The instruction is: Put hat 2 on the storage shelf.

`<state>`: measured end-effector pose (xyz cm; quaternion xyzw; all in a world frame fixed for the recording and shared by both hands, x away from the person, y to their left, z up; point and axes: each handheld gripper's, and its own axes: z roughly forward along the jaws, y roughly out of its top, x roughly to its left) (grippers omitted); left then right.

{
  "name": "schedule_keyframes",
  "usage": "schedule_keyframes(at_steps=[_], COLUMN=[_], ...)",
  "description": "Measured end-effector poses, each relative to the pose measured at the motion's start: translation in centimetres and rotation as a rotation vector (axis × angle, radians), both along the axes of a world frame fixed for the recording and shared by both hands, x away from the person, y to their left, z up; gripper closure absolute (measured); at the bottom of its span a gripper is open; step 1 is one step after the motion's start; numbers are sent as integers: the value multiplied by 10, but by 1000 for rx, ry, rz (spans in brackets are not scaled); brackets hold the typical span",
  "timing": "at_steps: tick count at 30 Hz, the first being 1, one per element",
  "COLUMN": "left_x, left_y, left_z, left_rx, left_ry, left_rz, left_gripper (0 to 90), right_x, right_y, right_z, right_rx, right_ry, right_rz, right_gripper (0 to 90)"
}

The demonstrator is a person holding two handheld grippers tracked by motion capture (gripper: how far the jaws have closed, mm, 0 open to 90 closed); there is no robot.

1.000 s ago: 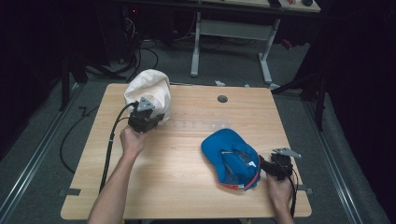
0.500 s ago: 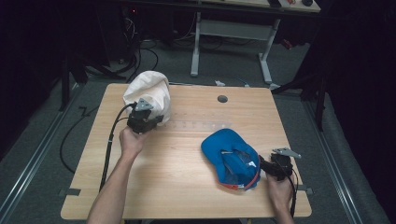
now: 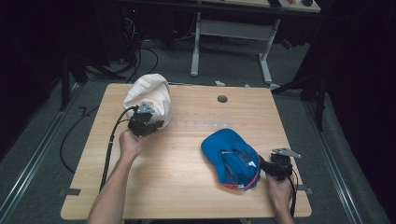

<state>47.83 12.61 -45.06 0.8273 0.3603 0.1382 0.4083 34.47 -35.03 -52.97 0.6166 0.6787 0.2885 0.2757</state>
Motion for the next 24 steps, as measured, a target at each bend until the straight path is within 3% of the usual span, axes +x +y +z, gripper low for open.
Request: schedule_keyframes(at_steps=[8, 12, 19, 21, 24], left_x=[5, 4, 9, 10, 10], left_y=[4, 2, 1, -2, -2], left_z=[0, 1, 2, -3, -7], left_rx=[7, 31, 40, 80, 62], left_ry=[68, 44, 82, 93, 88], left_rz=[17, 20, 19, 7, 16], left_gripper=[844, 843, 845, 846, 845], right_x=[0, 0, 0, 0, 0], right_y=[0, 0, 0, 0, 0], right_z=[0, 0, 0, 0, 0], right_rx=[0, -1, -3, -3, -6], right_ry=[1, 0, 0, 0, 1], right_rz=[0, 2, 3, 4, 7], right_gripper=[419, 419, 416, 415, 413])
